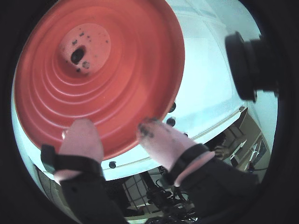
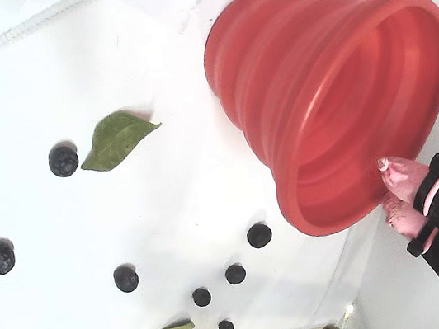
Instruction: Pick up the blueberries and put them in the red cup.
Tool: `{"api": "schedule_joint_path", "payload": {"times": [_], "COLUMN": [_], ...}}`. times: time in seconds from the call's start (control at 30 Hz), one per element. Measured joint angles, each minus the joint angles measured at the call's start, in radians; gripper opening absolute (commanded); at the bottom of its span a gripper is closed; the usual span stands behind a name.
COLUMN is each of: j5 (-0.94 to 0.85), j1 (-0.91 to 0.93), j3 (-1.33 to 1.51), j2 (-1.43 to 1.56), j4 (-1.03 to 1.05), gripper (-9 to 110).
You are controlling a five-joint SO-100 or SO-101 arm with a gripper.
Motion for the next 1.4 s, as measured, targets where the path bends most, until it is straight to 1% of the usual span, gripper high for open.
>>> {"api": "schedule_joint_path", "payload": {"times": [0.67, 0.97, 1.2, 1.4], "j5": [-0.103, -0.149, -0.178, -0.193], "j1": [0.161, 0.227, 0.259, 0.278], "j3": [-0.057, -0.052, 0.034, 0.077], "j2": [0.000, 0.000, 0.000, -0.067], "j4": [0.137, 0.138, 0.103, 0.069], "gripper": [15, 15, 15, 15]}}
